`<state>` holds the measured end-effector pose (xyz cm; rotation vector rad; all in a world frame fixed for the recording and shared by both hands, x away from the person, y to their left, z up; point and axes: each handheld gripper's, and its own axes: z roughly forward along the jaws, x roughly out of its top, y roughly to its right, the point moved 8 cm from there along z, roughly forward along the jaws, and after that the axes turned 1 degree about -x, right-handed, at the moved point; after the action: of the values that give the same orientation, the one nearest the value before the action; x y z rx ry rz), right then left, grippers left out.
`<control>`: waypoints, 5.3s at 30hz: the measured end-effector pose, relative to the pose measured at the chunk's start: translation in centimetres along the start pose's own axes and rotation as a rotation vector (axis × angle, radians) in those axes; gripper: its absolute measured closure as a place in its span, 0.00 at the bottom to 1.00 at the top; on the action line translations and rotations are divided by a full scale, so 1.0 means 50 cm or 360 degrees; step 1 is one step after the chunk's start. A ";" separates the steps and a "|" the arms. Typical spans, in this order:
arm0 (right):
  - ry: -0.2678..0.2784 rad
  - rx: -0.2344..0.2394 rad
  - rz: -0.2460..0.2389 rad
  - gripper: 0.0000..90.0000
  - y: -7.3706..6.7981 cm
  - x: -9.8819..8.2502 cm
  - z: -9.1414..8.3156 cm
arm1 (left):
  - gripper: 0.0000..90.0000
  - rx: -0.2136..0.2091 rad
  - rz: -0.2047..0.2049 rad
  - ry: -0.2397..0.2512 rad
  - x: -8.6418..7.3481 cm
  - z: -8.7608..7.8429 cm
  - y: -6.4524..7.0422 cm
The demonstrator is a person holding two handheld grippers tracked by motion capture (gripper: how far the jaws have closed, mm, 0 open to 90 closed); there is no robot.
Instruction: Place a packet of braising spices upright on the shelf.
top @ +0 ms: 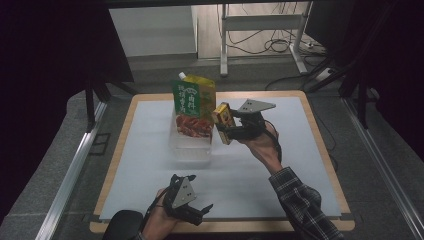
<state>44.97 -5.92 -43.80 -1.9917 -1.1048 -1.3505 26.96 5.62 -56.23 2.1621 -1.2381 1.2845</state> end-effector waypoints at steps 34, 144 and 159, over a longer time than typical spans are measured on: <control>0.0114 0.0240 -0.0011 0.36 -0.095 0.003 0.160 | 0.00 -0.0011 -0.0002 0.0011 0.001 -0.002 0.001; -0.0367 0.0203 -0.0007 0.04 -0.093 -0.082 0.132 | 0.00 0.0007 -0.0008 0.0014 0.001 0.001 -0.001; -0.0406 0.0224 -0.0030 0.05 -0.096 -0.085 0.109 | 0.00 0.0008 -0.0009 0.0014 0.001 0.001 -0.001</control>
<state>43.04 -0.60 -50.07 -2.0933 -1.2963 -1.0159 27.03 5.59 -56.21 2.1595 -1.2254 1.2952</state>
